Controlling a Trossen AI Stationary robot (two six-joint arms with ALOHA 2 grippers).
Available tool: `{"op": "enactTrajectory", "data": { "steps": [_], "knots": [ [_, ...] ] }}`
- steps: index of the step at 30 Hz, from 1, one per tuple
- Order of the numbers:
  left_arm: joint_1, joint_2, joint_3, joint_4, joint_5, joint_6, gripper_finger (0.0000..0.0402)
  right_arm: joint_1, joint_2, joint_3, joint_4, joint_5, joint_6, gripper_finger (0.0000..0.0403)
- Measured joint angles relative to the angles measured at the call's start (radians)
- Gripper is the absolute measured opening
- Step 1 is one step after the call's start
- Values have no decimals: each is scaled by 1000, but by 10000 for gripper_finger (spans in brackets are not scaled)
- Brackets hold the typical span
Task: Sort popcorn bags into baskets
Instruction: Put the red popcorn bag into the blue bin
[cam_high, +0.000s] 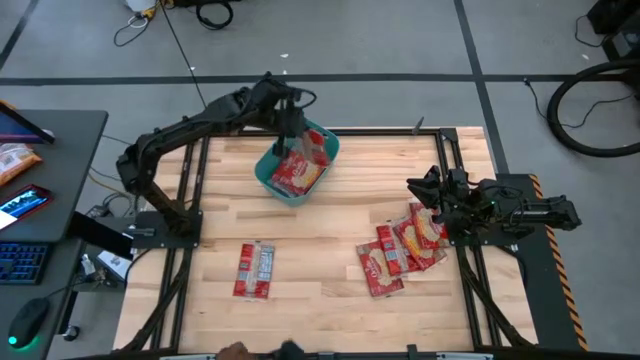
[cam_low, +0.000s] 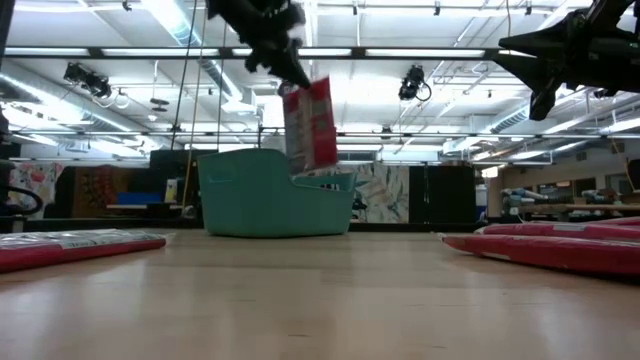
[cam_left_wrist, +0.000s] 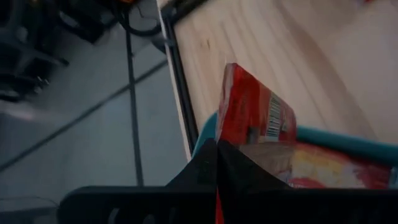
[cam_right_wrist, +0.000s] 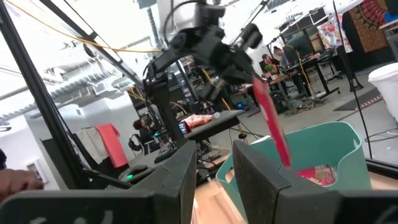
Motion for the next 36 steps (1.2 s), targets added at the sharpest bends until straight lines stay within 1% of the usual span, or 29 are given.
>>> {"op": "enactTrajectory", "data": {
  "steps": [6, 11, 19, 27, 30, 33, 36],
  "knots": [
    [55, 100, -1, 29, 4, 47, 0, 0, 0, 0, 0, 0, 0, 112],
    [59, 117, -1, 34, -10, 57, 0, 0, 0, 0, 0, 0, 0, 112],
    [39, 118, -1, -237, -24, 78, 6, 0, 0, 0, 0, 0, 0, 112],
    [23, 118, -1, -332, -30, -9, 12, 0, 0, 0, 0, 0, 0, 112],
    [6, 118, -1, -340, -31, -31, 33, 0, 0, 0, 0, 0, 0, 112],
    [-17, 116, -1, -344, -36, -50, 69, 0, 0, 0, 0, 0, 0, 112],
    [-44, 114, -1, -333, -67, -81, 107, 0, 0, 0, 0, 0, 0, 112]
  ]
}}
